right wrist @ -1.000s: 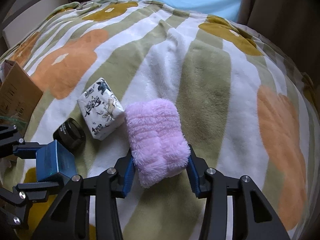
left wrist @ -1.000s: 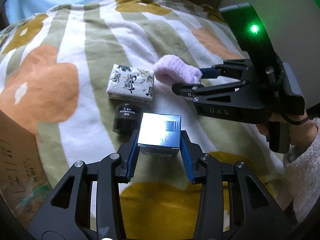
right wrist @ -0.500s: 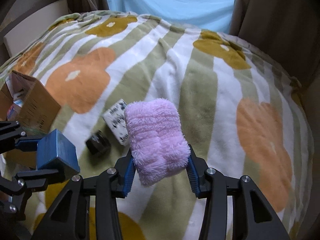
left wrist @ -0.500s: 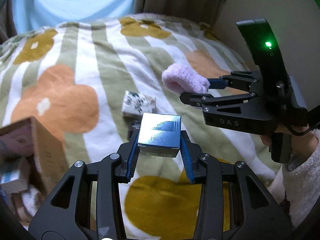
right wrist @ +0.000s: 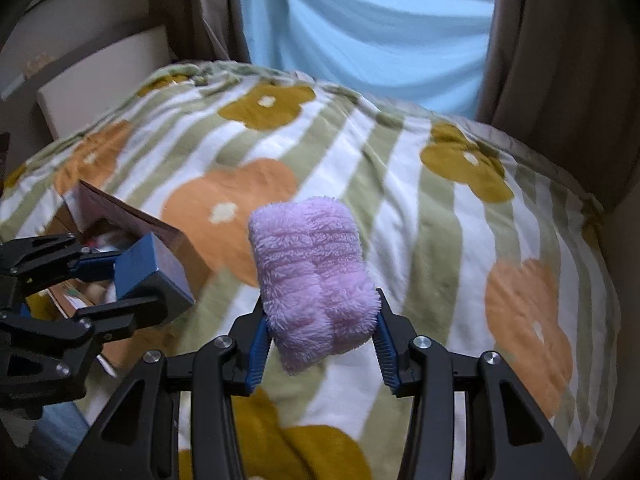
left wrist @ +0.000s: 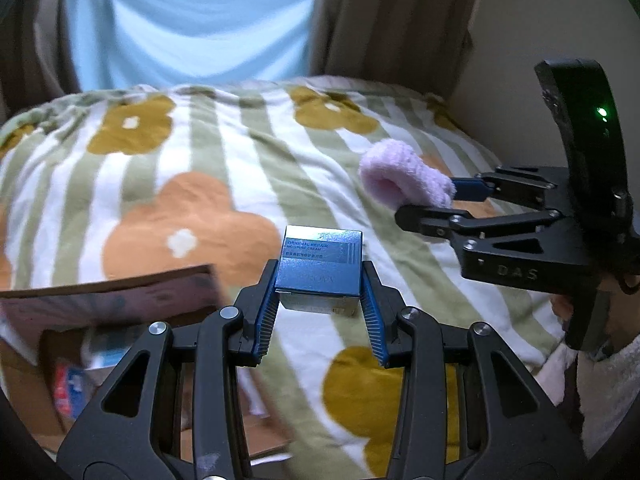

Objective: Organize objects
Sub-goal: 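Carry the blue cube box and pink sock over the cardboard box with both tools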

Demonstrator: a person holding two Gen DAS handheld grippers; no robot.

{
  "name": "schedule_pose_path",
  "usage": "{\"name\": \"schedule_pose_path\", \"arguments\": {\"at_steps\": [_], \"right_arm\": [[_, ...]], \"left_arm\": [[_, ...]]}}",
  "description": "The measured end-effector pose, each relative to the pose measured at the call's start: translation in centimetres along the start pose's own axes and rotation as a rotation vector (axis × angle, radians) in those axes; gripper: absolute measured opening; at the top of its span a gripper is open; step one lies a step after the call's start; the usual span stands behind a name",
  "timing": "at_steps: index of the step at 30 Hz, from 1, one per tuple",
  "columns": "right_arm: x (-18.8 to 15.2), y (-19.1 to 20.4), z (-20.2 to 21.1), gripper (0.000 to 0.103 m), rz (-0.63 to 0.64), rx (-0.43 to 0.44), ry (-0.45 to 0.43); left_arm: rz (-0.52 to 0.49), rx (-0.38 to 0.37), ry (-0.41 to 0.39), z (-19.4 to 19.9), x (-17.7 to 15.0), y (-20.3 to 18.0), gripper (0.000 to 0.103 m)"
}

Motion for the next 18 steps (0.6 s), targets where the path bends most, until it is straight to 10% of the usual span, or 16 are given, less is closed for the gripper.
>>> {"name": "schedule_pose_path", "arguments": {"at_steps": [18], "right_arm": [[4.8,14.4,-1.4,0.042,0.039,0.169,-0.037]], "left_arm": [[0.123,0.238,-0.06,10.2,-0.9,16.0,0.036]]}}
Point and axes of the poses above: each gripper's, at about its wrist camera, not at the fingertips, and z roughly against the way its jaws point, y to its left, x to its top, the point moved 3 cm from there along -z, roughly the way its jaws point, and after that the axes turned 5 degrees about -y, right-handed, at the moved point
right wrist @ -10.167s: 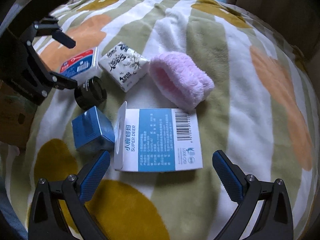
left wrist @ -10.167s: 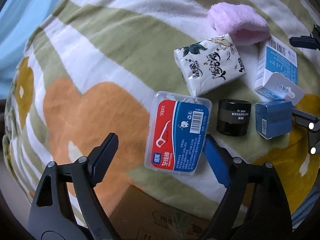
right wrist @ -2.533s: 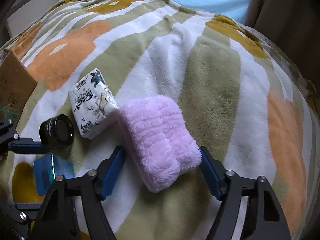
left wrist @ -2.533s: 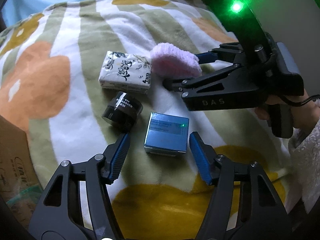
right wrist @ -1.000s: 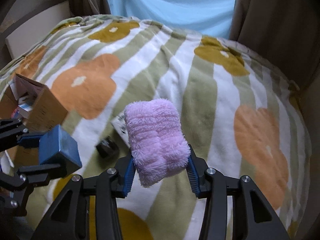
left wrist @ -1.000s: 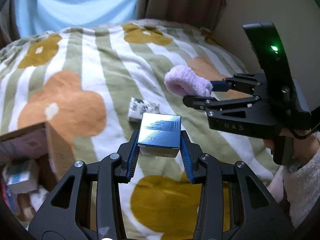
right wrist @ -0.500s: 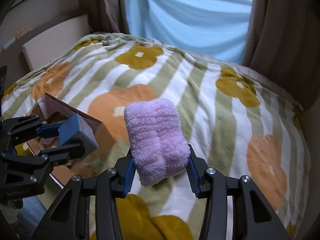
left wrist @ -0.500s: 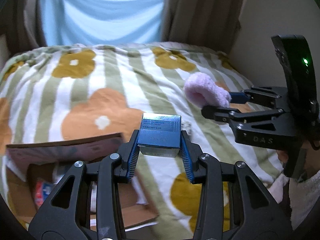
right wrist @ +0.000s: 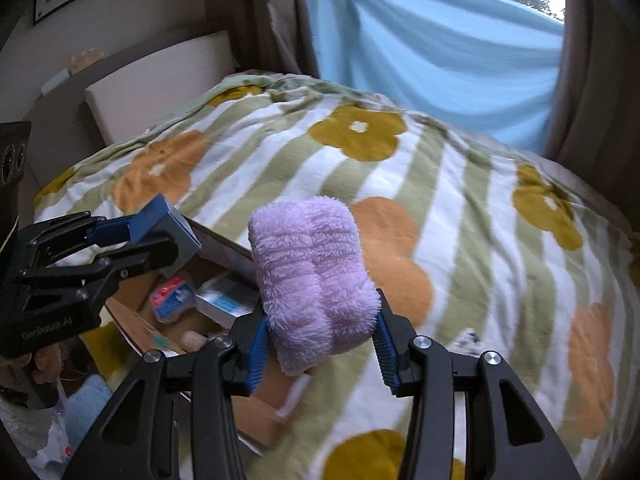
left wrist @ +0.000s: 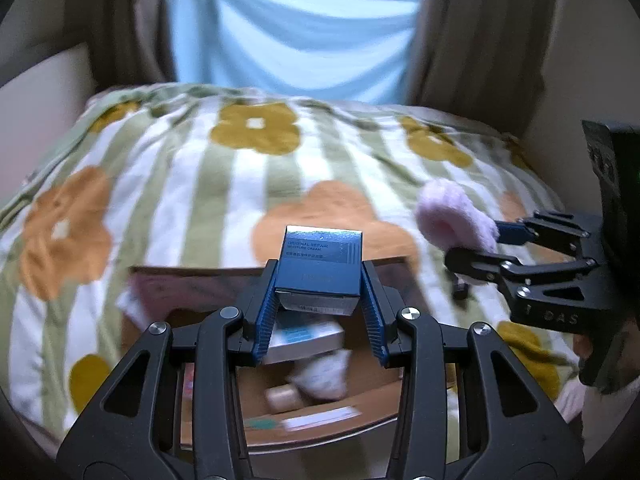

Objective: Organize objects
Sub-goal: 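Carry the blue cube box and pink sock over the cardboard box with both tools, then open both tools to drop the cube box and sock into the box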

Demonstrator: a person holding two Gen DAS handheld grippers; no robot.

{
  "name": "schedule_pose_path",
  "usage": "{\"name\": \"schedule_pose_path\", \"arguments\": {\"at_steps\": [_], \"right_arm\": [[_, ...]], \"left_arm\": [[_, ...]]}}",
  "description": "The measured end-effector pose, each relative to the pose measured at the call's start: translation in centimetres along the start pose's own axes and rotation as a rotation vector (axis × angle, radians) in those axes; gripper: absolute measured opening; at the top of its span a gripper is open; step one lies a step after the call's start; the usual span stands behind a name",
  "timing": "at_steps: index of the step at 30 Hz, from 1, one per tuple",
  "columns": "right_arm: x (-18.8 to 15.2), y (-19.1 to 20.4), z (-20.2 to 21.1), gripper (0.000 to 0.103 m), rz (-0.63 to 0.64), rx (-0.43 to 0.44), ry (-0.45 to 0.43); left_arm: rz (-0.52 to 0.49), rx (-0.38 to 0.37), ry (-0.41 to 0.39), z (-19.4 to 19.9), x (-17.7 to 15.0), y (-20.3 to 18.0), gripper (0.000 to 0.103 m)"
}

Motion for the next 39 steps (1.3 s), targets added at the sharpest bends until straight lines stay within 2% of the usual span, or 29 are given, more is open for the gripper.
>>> {"name": "schedule_pose_path", "arguments": {"at_steps": [8,13,22,33,34,35,36,37,38,39], "right_arm": [[-0.4,5.1,-3.8,0.042,-0.016,0.054,0.036],[-1.7,7.3,-5.4,0.042,-0.036,0.061,0.064],[-4.2,9.5,-7.2,0.042,-0.012,0.045,0.13],[-4.2,10.2,-7.2,0.044,-0.014,0.08,0.155],[-4.2,10.3,-7.2,0.049,-0.016,0.084,0.154],[-4.2,10.4,-7.2,0.059,-0.017,0.088,0.157],[-4.2,10.4,-7.2,0.066,-0.021,0.093,0.158],[-4.2,10.4,-7.2,0.08,-0.024,0.092,0.154],[-4.3,10.3,-6.9,0.086,-0.029,0.091,0.139],[-4.4,10.2,-6.8,0.086,-0.031,0.091,0.128]], "left_arm": [[0.063,0.077,0.046,-0.2,-2.6,7.9,0.036],[0.101,0.089,0.07,-0.9,-4.4,11.0,0.036],[0.114,0.064,0.111,-2.3,-6.5,12.2,0.036],[0.069,0.098,0.086,-1.8,-4.9,11.6,0.037],[0.062,0.114,0.09,-1.8,-4.8,11.5,0.045],[0.051,0.143,0.101,-1.9,-4.6,11.4,0.066],[0.039,0.168,0.101,-1.8,-4.4,11.3,0.081],[0.028,0.185,0.085,-1.6,-4.2,11.2,0.103],[0.016,0.19,0.051,-1.1,-4.0,11.0,0.103],[0.009,0.186,0.037,-0.8,-3.9,10.9,0.103]]}}
Point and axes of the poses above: each gripper's, at about its wrist camera, not at the fingertips, and z roughly against the way its jaws point, y to its left, x to its top, the point moved 3 cm from there along -z, roughly the way its jaws point, and after that the axes turned 5 degrees about -y, right-handed, at the moved point
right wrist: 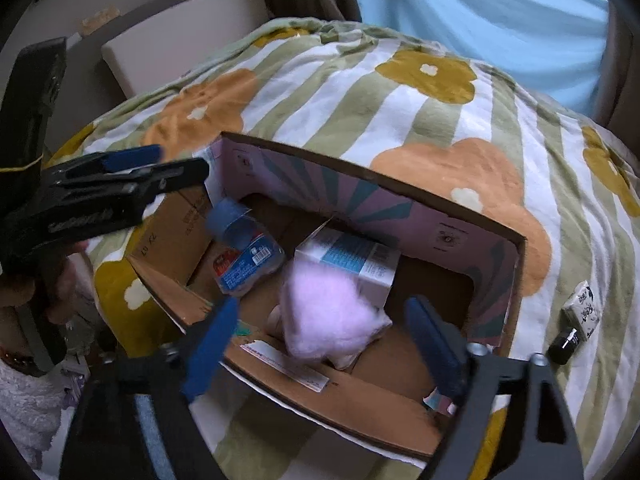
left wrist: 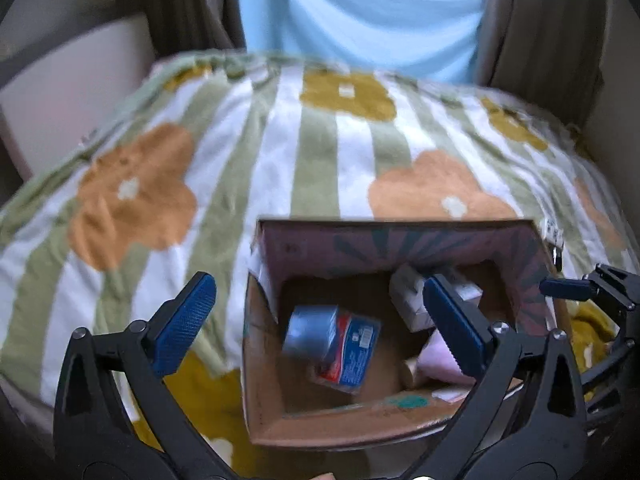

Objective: Organize objects
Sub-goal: 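Open both tools to drop the cube box and sock into the box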

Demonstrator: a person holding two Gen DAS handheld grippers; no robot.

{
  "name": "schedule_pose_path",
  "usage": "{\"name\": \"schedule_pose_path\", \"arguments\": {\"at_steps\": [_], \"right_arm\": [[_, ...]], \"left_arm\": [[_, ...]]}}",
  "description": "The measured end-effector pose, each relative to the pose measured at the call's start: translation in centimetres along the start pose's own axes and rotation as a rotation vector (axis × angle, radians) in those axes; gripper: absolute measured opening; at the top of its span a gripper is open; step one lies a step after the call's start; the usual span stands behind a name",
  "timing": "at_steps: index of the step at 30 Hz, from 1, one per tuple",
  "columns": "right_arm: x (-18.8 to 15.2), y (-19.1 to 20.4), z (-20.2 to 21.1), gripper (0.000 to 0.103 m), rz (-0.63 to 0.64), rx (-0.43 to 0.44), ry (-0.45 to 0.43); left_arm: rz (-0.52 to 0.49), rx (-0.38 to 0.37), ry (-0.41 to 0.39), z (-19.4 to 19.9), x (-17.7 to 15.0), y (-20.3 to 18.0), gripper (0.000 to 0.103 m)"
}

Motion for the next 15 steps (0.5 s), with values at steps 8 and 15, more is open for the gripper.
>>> {"name": "schedule_pose_path", "arguments": {"at_steps": [8,15], "right_arm": [[-0.9,-0.9,0.5,0.087,0.016,-0.032,-0.006],[-1.2,-0.7,0.4,0.087,0.043,-0.038,-0.013]], "left_arm": [[-0.045,0.002,-0.003,0.6,0.5,-1.4,0.103],[-0.018,-0.023,-0.018,1.2,0.0,-1.6,0.103]]}}
Point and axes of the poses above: each gripper's, at about its wrist camera, not at the fingertips, and z roughly against the way its jaws point, y to its left, x to its top, the point moved 3 cm from there along -z, roughly the way its jaws point, and after that the axes turned 5 degrees about -y, right-handed, at the moved point
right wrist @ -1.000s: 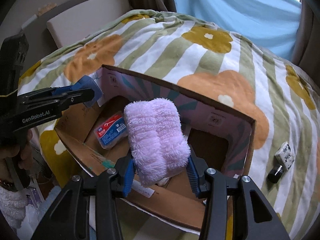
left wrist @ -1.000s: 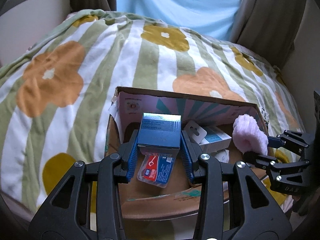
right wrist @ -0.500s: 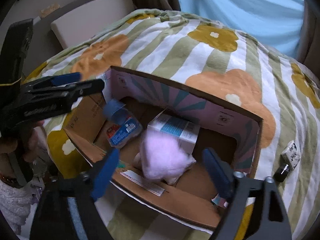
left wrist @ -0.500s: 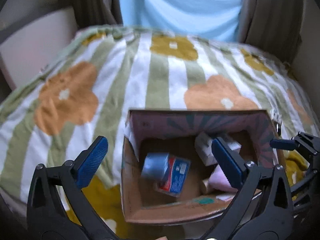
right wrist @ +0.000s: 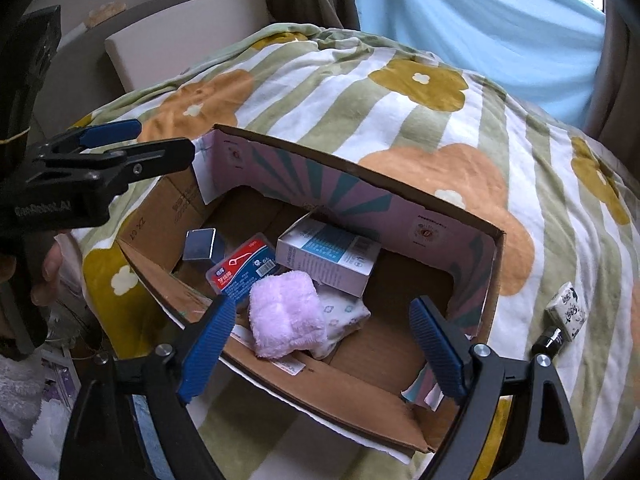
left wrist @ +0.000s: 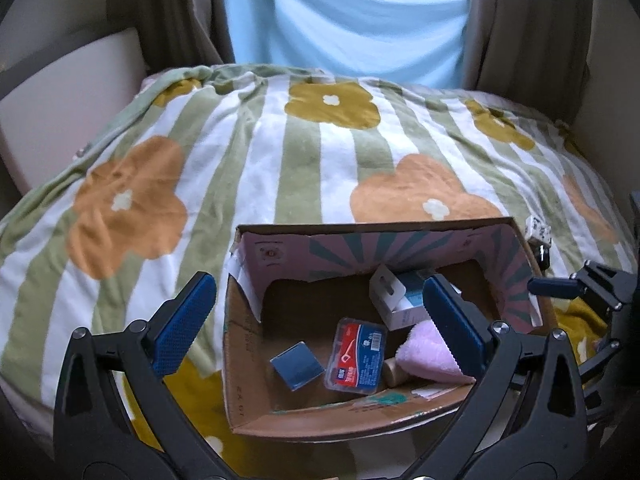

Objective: Organize objects
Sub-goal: 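Open both tools to drop the cube box and sock into the box, then move both tools back toward the tissue pack and black jar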

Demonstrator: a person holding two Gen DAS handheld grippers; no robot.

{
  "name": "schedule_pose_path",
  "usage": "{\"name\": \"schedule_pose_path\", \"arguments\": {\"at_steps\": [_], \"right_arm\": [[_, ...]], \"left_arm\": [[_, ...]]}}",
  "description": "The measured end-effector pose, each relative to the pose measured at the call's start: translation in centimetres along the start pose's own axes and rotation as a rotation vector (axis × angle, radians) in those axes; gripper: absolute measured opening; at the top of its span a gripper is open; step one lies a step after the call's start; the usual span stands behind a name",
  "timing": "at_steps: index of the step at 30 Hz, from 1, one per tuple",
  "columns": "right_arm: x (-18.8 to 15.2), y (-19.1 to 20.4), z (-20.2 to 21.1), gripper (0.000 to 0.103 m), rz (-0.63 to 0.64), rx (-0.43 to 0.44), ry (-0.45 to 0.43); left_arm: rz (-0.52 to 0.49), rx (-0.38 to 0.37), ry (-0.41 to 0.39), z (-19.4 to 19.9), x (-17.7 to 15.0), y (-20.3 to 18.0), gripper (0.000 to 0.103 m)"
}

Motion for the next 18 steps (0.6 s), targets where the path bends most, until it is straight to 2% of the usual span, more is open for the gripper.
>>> {"name": "schedule_pose_path", "arguments": {"at_steps": [11,16,18], "right_arm": [[-0.4,0.0,-0.1,0.087,-0.014,0.011,0.01],[-0.5,-0.6,0.4,0.087,-0.032,-0.001,0.021],[-0.4,-1.2,1.2,0.087,-0.049,-0.002,0.0]], "left_arm": [[0.012,-0.003,-0.008,0.3,-0.2,-0.4,0.103],[-0.01,-0.001,-0.017,0.8,0.0,-1.5,0.103],[-0.016,-0.006,-0.021,1.0,0.2,-2.1,0.103]]}}
Point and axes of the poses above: each gripper's, at about its wrist camera, not at the fingertips, and z roughly against the way its jaws point, y to its left, x to its top, the point moved 3 cm from there along -z, roughly the way its jaws point, and after that the axes turned 5 degrees about -y, right-handed, at the moved point
